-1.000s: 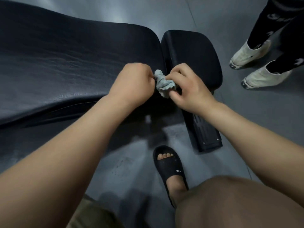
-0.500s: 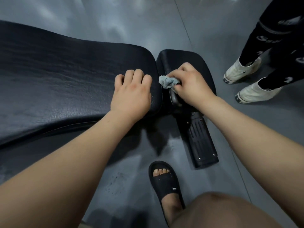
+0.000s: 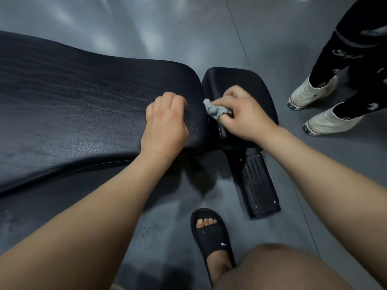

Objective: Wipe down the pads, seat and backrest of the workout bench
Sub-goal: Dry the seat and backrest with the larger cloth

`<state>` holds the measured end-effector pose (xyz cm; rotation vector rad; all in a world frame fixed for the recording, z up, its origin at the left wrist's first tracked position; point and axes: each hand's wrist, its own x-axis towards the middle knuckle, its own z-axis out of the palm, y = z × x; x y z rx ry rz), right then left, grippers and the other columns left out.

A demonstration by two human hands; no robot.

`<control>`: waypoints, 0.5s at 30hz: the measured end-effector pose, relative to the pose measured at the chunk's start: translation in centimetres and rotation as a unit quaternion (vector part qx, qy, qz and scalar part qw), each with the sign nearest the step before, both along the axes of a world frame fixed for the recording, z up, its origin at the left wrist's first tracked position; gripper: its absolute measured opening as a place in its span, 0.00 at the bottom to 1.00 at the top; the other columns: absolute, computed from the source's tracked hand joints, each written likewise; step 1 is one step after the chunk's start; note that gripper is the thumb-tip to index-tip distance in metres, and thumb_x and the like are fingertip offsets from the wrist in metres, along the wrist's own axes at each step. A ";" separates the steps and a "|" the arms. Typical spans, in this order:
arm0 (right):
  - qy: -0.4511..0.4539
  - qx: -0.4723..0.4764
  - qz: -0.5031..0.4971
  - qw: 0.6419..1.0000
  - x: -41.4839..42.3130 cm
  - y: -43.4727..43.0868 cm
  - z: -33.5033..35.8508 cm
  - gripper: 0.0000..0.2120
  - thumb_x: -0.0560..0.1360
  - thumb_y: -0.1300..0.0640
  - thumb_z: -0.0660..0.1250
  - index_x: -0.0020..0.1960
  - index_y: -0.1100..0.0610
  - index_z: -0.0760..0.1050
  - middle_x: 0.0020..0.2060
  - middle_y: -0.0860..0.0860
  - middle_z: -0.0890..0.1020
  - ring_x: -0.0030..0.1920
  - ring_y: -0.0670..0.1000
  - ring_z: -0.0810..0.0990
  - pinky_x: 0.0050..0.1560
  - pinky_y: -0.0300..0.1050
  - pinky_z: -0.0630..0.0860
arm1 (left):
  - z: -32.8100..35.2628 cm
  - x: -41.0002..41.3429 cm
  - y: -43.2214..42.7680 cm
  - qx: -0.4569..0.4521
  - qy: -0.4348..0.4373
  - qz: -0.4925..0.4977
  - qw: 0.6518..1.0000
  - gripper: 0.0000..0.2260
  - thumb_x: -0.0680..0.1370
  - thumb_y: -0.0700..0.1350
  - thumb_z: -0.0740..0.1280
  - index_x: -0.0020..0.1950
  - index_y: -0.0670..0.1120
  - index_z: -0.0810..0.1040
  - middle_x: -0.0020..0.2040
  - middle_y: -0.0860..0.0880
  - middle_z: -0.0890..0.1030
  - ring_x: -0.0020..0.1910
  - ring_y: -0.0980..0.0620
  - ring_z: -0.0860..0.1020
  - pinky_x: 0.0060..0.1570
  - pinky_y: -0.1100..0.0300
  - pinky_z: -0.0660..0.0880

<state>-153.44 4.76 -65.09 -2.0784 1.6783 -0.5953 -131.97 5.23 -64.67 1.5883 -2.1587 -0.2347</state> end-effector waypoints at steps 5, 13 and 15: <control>-0.070 -0.020 -0.069 0.995 1.5 1.3 0.0 0.18 0.74 0.60 0.66 0.61 0.48 0.81 0.49 0.49 0.74 0.49 0.43 0.75 0.51 0.23 0.66 | 0.5 0.1 0.1 0.005 0.102 0.025 0.994 0.17 0.71 0.31 0.56 0.55 0.41 0.77 0.53 0.43 0.76 0.50 0.43 0.74 0.53 0.46 0.74; -0.033 -0.073 0.110 0.991 4.6 5.7 -0.5 0.21 0.71 0.62 0.65 0.63 0.58 0.81 0.50 0.54 0.74 0.44 0.49 0.73 0.42 0.47 0.76 | 1.3 0.7 0.1 0.030 0.119 0.017 0.992 0.14 0.73 0.30 0.57 0.52 0.41 0.77 0.52 0.45 0.75 0.49 0.46 0.75 0.47 0.53 0.74; -0.013 -0.069 0.125 0.990 4.4 4.8 -0.4 0.22 0.70 0.66 0.66 0.63 0.56 0.81 0.48 0.54 0.73 0.42 0.48 0.70 0.38 0.50 0.77 | 2.0 1.6 -0.1 0.034 0.113 0.017 0.993 0.14 0.73 0.31 0.57 0.52 0.42 0.77 0.52 0.45 0.76 0.51 0.47 0.75 0.48 0.54 0.73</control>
